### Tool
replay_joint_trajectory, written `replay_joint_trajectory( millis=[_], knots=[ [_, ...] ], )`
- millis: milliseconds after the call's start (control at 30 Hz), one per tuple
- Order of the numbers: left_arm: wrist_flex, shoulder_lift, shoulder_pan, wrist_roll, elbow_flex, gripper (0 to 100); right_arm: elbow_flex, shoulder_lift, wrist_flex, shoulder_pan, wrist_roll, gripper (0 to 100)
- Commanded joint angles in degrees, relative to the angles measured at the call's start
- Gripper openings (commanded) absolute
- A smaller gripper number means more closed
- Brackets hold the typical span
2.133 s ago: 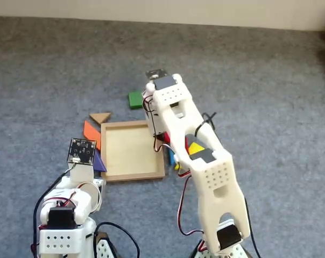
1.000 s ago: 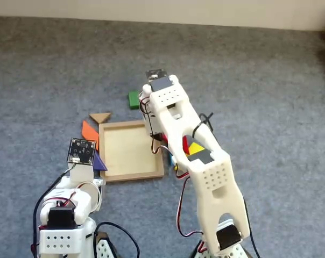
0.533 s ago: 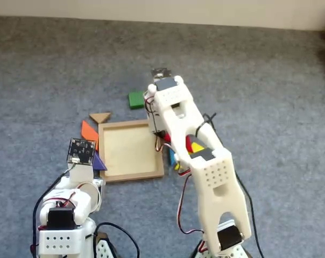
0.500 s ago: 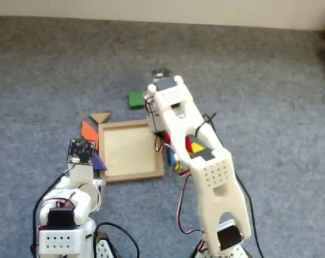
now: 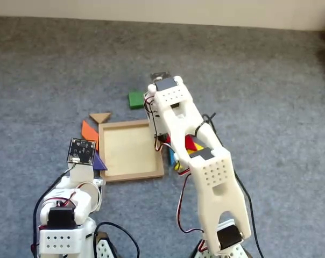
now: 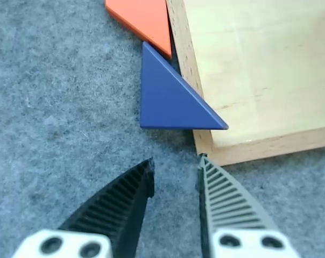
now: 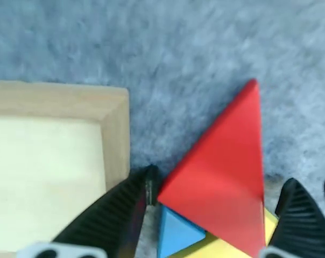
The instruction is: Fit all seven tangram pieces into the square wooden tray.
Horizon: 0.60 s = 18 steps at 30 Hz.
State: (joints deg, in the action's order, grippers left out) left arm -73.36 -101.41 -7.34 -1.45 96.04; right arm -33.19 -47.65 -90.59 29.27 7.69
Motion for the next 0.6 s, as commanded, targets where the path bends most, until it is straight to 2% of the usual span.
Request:
replay_joint_trajectory(
  millis=[0,200,567],
  knots=[
    [-0.26,-3.12,0.75,-0.26,1.19,14,1.45,0.31,-1.8,0.75,-1.85,34.9],
    [-0.26,-3.12,0.75,-0.26,1.19,14,1.27,0.31,-4.62,1.8,-6.24,34.9],
    [-0.26,-3.12,0.75,-0.26,1.19,14,1.27,0.04,-4.26,1.27,-6.59,34.8]
  ],
)
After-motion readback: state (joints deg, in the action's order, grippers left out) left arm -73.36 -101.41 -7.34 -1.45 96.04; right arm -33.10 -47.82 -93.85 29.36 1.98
